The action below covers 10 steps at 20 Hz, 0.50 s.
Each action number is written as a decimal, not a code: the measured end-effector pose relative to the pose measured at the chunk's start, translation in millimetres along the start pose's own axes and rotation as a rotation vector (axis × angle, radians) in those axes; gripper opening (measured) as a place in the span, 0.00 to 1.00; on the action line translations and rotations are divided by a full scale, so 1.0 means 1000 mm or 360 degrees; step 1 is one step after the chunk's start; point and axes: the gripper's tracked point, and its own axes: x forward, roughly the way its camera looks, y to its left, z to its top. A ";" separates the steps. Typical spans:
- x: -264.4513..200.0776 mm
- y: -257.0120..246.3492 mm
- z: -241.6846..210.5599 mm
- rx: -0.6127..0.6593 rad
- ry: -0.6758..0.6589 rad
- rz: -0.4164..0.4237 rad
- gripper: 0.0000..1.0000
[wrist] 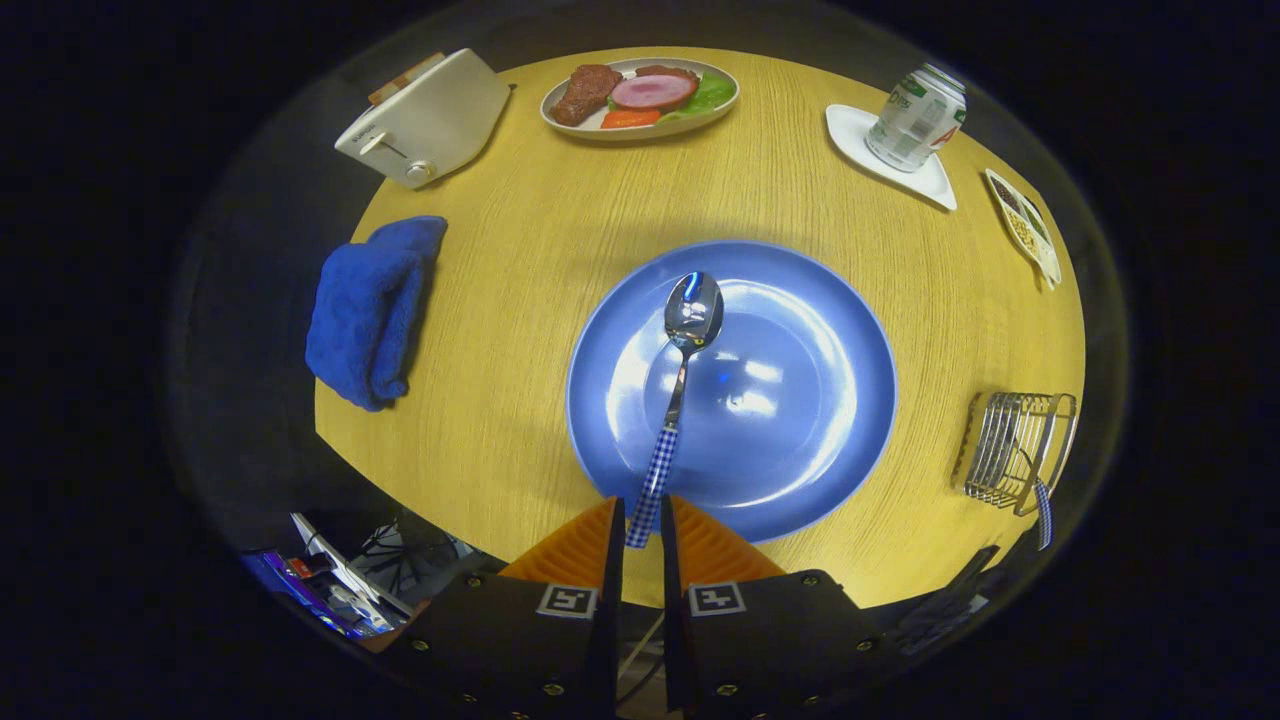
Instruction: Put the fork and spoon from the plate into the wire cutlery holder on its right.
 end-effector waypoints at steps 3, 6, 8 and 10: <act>0.014 -0.003 -0.001 0.0000 0.0038 -0.0034 0.19; 0.026 -0.003 -0.007 -0.0002 0.0084 -0.0049 0.19; 0.030 -0.002 -0.006 0.0005 0.0085 -0.0045 0.19; 0.034 -0.004 -0.005 0.0005 0.0091 -0.0050 0.23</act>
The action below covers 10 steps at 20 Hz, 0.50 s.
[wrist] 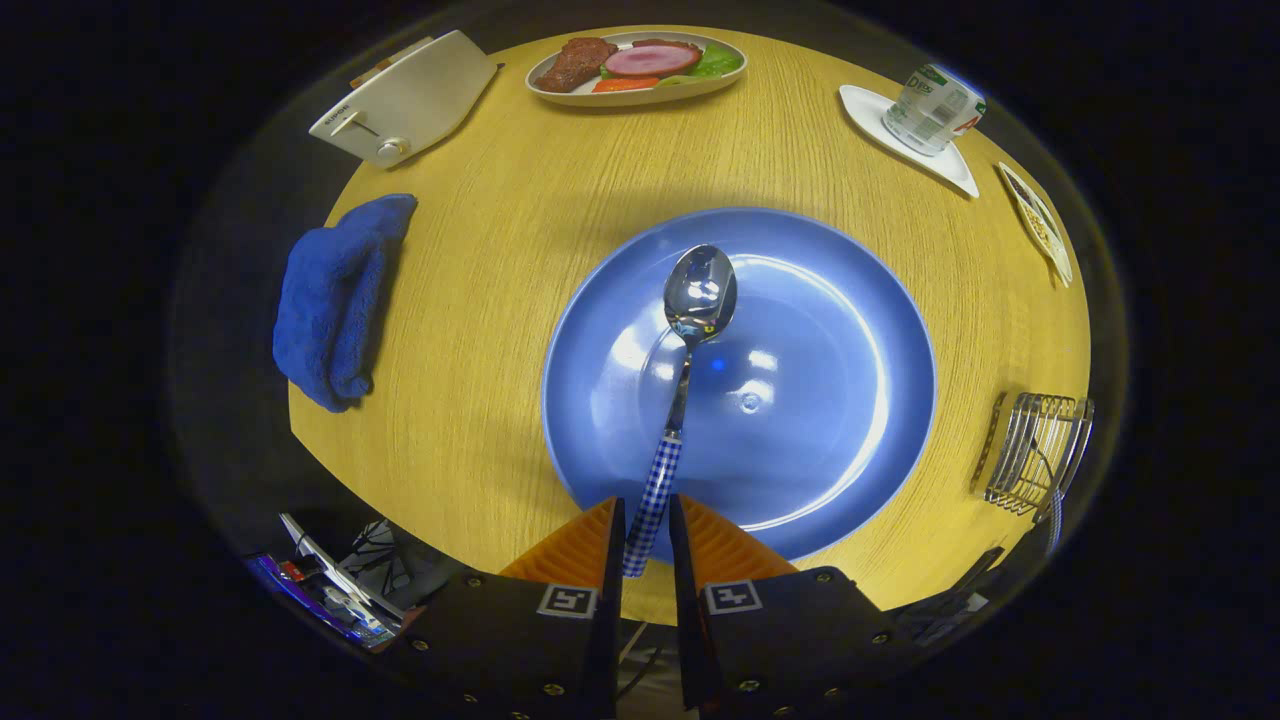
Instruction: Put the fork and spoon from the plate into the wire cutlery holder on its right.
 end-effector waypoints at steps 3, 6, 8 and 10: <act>0.006 0.000 -0.003 0.0006 0.0031 0.0005 0.25; 0.004 -0.003 -0.003 0.0001 0.0000 -0.0008 0.25; 0.006 -0.003 -0.007 -0.0035 0.0021 0.0012 0.15; 0.008 -0.007 -0.008 -0.0068 0.0012 0.0015 0.04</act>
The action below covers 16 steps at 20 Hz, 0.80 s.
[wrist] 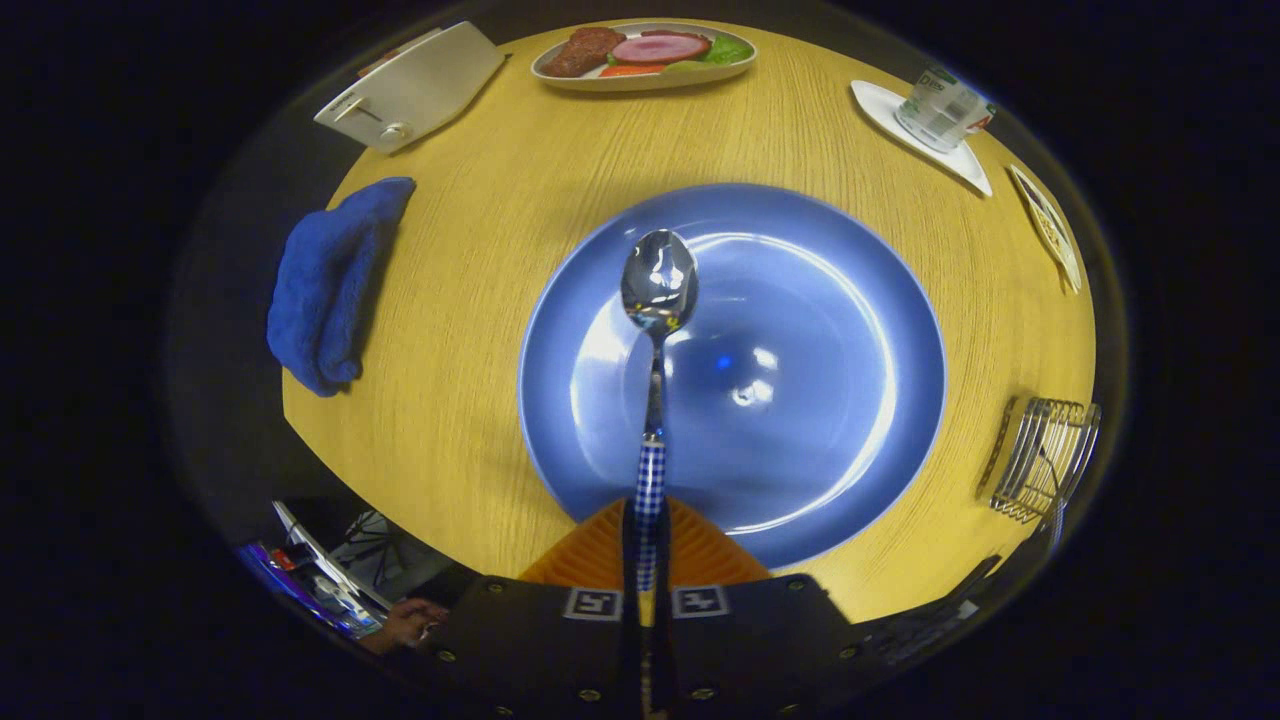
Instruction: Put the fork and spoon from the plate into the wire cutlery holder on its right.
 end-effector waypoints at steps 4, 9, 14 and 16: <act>-0.013 -0.007 -0.001 -0.0082 0.0029 0.0000 0.03; -0.047 -0.028 -0.017 -0.0310 0.0123 -0.0045 0.03; -0.100 -0.078 -0.031 -0.0431 0.0196 -0.0165 0.03; -0.110 -0.092 -0.033 -0.0409 0.0194 -0.0213 0.03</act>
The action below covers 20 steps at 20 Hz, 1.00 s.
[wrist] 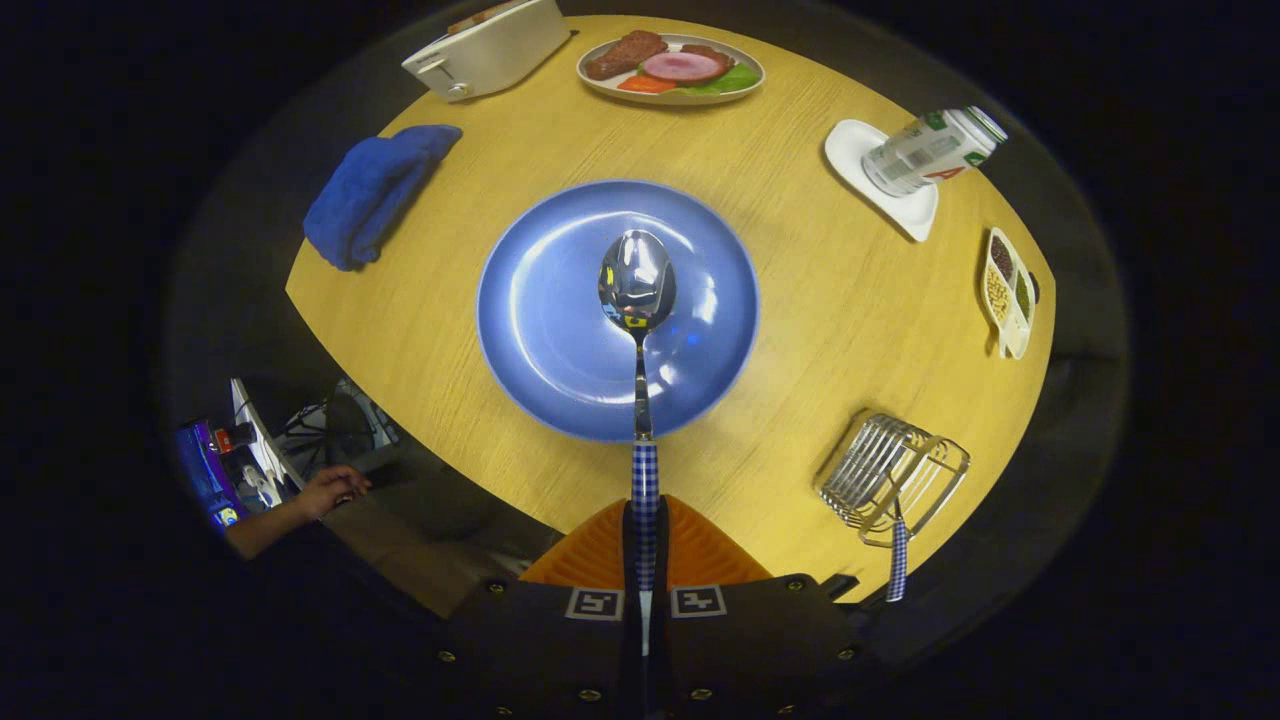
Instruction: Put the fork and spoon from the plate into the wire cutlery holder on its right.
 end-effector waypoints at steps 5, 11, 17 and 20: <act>-0.013 -0.011 -0.021 0.0059 0.0025 0.0038 0.03; -0.027 -0.034 -0.054 0.0135 0.0080 0.0039 0.03; -0.043 -0.073 -0.085 0.0245 0.0169 -0.0010 0.03; -0.050 -0.087 -0.099 0.0293 0.0208 -0.0008 0.03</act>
